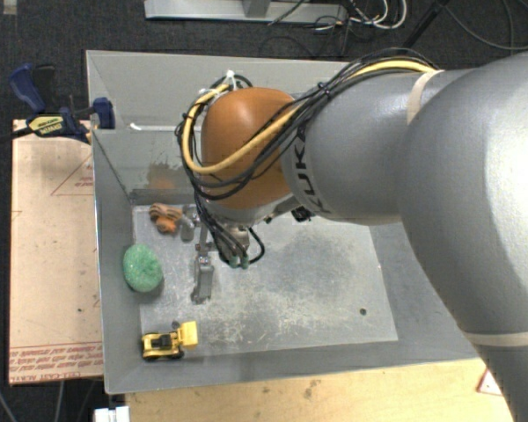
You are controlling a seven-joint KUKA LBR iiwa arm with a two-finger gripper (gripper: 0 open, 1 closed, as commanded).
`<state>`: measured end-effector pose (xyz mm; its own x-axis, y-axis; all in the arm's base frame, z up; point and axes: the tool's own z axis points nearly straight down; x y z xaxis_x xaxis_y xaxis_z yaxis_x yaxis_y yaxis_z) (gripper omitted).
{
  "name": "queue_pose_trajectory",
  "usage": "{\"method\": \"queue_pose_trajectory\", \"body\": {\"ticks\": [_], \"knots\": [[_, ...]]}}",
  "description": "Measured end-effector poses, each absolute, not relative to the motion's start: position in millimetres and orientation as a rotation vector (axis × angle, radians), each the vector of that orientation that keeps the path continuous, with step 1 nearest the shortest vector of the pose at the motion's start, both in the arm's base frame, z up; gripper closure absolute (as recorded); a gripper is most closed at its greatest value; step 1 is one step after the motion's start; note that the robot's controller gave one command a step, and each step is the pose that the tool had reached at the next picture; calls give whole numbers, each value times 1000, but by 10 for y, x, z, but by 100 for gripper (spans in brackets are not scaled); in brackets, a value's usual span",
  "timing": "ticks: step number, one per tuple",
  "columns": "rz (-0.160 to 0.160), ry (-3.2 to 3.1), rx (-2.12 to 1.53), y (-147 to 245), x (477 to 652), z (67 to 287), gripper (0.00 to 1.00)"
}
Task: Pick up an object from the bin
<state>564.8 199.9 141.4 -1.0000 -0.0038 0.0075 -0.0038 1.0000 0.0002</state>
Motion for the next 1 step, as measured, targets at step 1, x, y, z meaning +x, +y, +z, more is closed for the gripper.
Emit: {"method": "queue_pose_trajectory", "body": {"ticks": [1], "knots": [[-3,-3142,0,1990,5670,1461,0]]}}
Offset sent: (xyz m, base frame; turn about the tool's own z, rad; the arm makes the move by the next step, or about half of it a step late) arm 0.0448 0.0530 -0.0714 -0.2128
